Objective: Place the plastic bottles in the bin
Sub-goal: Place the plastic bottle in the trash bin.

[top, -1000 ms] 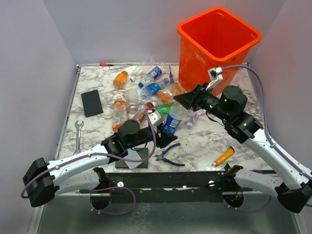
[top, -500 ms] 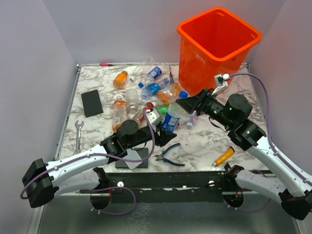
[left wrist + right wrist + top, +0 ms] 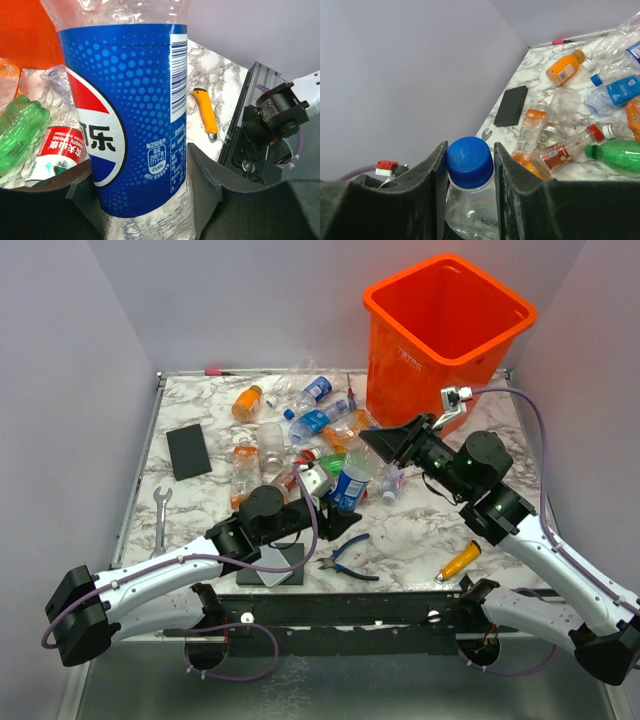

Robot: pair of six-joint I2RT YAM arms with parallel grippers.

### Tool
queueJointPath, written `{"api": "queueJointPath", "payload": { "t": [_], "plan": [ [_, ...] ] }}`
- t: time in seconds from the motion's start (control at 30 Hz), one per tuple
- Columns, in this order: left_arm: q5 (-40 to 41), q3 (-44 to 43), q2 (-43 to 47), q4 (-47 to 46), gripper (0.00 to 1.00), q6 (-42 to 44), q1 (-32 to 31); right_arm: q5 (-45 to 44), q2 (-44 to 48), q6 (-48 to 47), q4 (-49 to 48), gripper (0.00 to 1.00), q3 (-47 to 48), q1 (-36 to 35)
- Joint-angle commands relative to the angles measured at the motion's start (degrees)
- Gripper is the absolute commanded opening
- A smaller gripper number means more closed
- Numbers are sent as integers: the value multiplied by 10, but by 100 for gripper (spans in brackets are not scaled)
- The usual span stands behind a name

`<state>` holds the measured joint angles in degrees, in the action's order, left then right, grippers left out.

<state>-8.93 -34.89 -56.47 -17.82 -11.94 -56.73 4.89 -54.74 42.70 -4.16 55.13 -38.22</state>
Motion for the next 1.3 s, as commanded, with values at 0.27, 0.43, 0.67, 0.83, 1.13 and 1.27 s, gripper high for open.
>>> {"api": "queueJointPath", "payload": {
  "t": [0.27,0.43,0.67,0.83,1.13,1.27],
  "plan": [
    [85,-2,26,-3,99,5,-2,-76,-6,-116,112,0,123,-2],
    [150,5,50,1,99,21,-3,-204,-40,-266,189,0,314,-2],
    [217,5,59,18,99,29,-3,-459,-87,-505,-65,0,357,-2],
    [237,5,49,22,99,36,-4,-479,-167,-668,-318,0,376,13],
    [259,2,40,28,99,38,-4,-425,-332,-454,-199,0,529,185],
    [270,4,43,29,99,42,-5,-391,-367,-400,-172,0,527,218]
  ]
}}
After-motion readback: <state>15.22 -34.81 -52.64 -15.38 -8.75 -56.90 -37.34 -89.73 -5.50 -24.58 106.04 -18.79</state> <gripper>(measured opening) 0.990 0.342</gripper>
